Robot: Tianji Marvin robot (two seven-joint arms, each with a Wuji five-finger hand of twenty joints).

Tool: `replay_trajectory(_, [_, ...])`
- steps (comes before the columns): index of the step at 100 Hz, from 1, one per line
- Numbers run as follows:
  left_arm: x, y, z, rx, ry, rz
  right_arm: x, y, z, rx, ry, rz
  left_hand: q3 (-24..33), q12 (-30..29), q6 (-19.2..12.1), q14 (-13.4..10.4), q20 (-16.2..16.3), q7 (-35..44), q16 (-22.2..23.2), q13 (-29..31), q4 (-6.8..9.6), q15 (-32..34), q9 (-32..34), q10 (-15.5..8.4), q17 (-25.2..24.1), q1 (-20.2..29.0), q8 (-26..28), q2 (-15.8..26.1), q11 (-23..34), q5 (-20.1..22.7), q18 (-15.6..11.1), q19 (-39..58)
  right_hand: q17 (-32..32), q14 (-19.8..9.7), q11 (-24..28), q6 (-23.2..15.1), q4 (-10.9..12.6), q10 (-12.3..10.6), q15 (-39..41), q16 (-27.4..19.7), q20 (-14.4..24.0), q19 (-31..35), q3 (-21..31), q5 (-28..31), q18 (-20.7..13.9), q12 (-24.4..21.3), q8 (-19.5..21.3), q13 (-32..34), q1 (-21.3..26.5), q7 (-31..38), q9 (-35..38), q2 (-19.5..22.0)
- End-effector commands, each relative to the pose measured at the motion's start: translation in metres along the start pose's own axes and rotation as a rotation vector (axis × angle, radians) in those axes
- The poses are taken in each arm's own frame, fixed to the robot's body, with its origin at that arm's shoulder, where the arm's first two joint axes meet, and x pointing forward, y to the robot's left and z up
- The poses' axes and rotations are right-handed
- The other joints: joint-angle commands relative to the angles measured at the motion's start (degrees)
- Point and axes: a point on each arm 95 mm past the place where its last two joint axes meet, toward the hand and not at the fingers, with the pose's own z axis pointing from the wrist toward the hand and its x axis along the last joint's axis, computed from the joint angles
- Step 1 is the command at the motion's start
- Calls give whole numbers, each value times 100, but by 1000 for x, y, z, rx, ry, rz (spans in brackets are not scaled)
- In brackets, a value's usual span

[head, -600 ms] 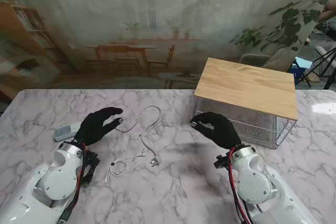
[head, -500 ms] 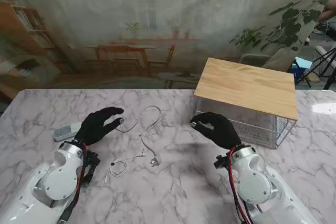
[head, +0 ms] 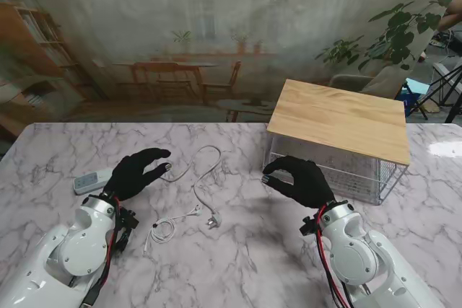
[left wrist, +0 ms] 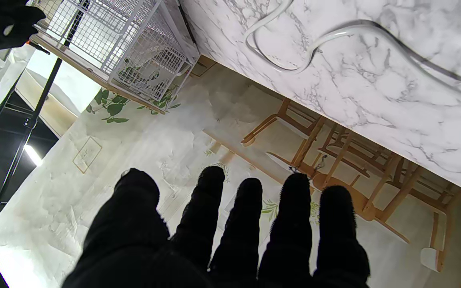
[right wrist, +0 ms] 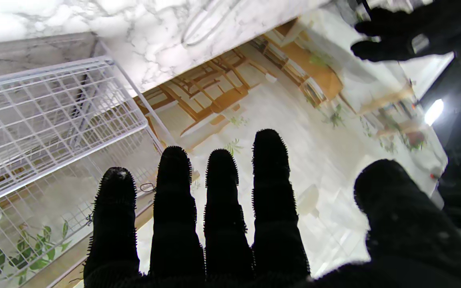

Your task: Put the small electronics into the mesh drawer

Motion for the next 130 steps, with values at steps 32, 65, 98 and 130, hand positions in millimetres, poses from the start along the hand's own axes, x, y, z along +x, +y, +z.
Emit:
replay_trajectory(32, [7, 5, 7, -32, 4, 3, -25, -11, -25, 141, -52, -321, -140, 34, 25, -29, -52, 5, 42, 33, 88, 15, 50, -24, -64, 58, 46, 276, -17, 86, -20, -78, -519, -260, -155, -142, 124, -156, -694, -351, -127, -389, -327, -1152, -524, -81, -194, -920, 74, -234, -989, 297])
replay_trajectory(65, [8, 7, 9, -45, 2, 13, -44, -6, -34, 134, -63, -491, -143, 31, 28, -26, -54, 7, 41, 38, 88, 14, 48, -17, -68, 49, 47, 272, -22, 90, -21, -83, -1300, -713, -916, 722, 161, 111, -1662, -1375, -1290, -1276, -599, -2751, -1452, -525, -1190, -2217, 51, -828, -2718, 522])
replay_trajectory(98, [5, 7, 8, -46, 0, 19, -67, 3, -17, 159, -106, -585, -143, 32, 26, -21, -55, 9, 40, 37, 86, 12, 50, -28, -73, 44, 47, 270, -22, 94, -15, -88, -1397, -596, -1464, 1269, 193, 311, -1614, -1399, -1797, -1621, -895, -3379, -1573, -775, -1577, -2409, 17, -1152, -2780, 731])
replay_trajectory(130, [4, 7, 8, -44, 0, 18, -79, 12, 2, 161, -136, -635, -138, 31, 27, -23, -56, 5, 40, 33, 87, 10, 48, -15, -74, 54, 46, 271, -26, 94, -16, -90, -1343, -427, -622, 1157, 216, 259, -1266, -1063, -1652, -1258, -1046, -3241, -1380, -410, -1133, -2265, 13, -1302, -2738, 733])
